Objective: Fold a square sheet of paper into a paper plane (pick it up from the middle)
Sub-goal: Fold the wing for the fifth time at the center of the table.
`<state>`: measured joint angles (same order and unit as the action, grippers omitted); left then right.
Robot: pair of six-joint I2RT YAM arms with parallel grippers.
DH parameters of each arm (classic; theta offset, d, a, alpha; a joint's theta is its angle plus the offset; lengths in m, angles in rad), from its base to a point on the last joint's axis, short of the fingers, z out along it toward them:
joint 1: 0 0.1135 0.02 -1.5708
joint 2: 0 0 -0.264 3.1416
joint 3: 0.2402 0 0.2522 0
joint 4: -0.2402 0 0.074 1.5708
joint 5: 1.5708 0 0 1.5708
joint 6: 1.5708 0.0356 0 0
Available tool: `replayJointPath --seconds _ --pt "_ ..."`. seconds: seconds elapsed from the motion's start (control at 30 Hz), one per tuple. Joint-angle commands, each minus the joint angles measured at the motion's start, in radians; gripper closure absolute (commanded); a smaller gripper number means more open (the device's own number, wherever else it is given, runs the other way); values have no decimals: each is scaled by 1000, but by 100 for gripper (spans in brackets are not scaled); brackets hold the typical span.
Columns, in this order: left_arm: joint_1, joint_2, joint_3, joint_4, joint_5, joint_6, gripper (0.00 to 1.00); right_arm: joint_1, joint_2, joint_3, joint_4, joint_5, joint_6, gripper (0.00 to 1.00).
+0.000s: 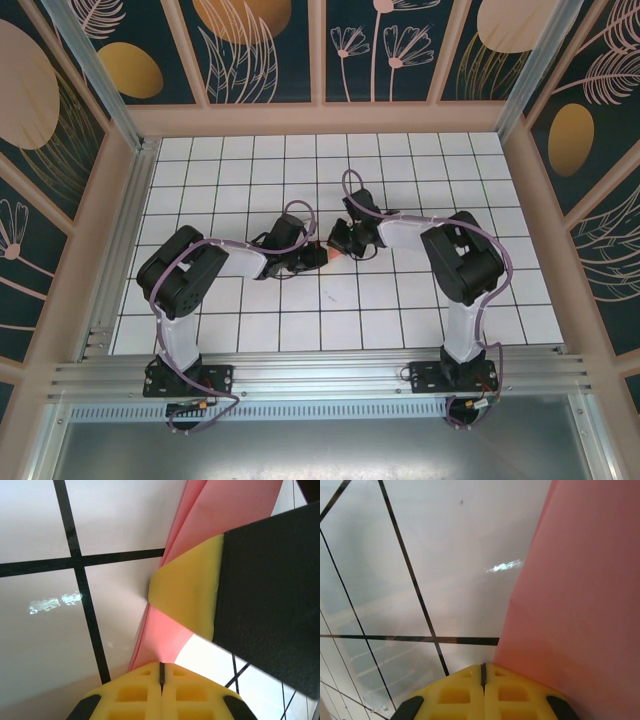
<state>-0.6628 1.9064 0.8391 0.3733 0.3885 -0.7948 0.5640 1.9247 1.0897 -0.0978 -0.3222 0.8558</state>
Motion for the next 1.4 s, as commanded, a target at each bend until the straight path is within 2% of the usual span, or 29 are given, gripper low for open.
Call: replayJointPath --seconds 0.0,0.5,0.77,0.93,1.13,1.23,1.37 --pt "-4 74 -73 -199 -22 -5 100 -81 37 -14 -39 103 -3 100" --pt "-4 58 -114 -201 9 36 100 -205 85 -13 115 81 -96 99" --pt "-4 66 -108 -205 15 43 100 -269 18 -16 184 68 -157 98" --pt "-3 69 -101 -200 17 40 100 -236 -108 -59 231 14 -206 97" --pt "-4 75 -95 -193 23 38 100 -133 -286 -90 137 157 -214 95" --pt "-4 78 -94 -192 23 38 100 -84 -286 -75 85 155 -194 96" --pt "-4 81 -91 -192 20 34 100 -44 -194 -34 31 95 -135 98"
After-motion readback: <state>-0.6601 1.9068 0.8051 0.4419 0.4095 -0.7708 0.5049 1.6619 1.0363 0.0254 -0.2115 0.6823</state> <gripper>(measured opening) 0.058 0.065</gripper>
